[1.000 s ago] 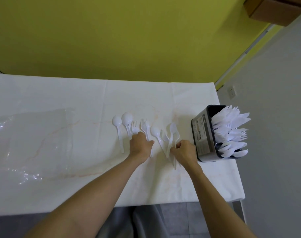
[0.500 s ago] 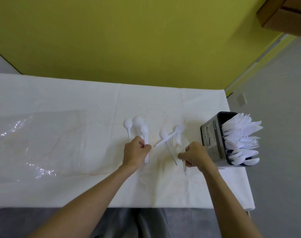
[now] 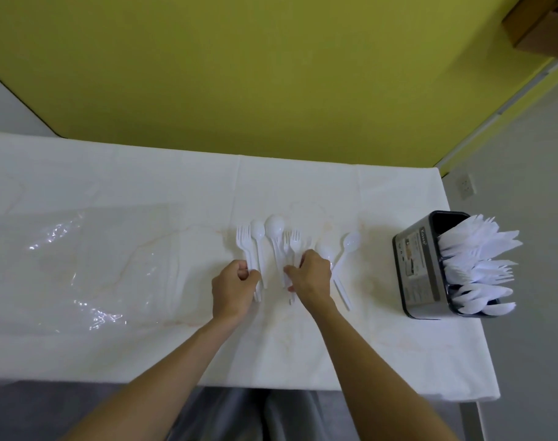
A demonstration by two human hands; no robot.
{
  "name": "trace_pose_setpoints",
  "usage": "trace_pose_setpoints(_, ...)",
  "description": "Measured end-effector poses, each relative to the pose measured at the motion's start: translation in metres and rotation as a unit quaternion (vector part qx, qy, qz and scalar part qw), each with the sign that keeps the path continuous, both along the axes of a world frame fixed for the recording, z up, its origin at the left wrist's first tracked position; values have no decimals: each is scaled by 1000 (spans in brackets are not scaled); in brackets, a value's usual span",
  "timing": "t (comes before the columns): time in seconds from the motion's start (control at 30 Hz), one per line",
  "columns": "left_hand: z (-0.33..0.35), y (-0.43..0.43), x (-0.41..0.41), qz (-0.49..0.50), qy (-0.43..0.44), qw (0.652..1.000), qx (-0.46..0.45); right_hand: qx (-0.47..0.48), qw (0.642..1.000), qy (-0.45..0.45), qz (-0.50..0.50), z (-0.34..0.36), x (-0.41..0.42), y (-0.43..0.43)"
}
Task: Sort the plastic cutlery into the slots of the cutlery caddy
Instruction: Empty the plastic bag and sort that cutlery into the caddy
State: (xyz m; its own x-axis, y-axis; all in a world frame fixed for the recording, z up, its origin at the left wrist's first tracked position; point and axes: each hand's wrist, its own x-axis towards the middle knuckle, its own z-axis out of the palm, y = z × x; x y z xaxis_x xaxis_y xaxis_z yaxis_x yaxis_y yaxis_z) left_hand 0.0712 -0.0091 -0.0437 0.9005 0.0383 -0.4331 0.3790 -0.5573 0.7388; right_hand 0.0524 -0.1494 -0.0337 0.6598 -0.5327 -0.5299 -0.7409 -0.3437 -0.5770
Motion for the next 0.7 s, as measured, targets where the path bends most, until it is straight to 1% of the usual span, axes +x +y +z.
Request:
trace_pose_setpoints(0.1,1,5,2,-11,-4,1000,1,7,1000,21,8,2,-1,-3)
trace_pose_setpoints(0.23,7,7,3,-23,-4,1000,-11,-9,999,37,19,7,-9,-9)
trace_pose_setpoints(0.37,13,3,3,-38,-3,999,-29,19,999,29,13,15,-17,-15)
trace_pose_setpoints(0.5,21,-7,2,-81,-13,996,-44,81,993,-46,-74,33,-34,-28)
trace_pose_setpoints(0.6,31,-22,1,-120,-33,990,-62,116,980,-103,-128,51,-53,-43)
trace_pose_setpoints(0.7,45,-49,0,-160,-37,982,-95,153,961,-169,-159,77,-78,-69)
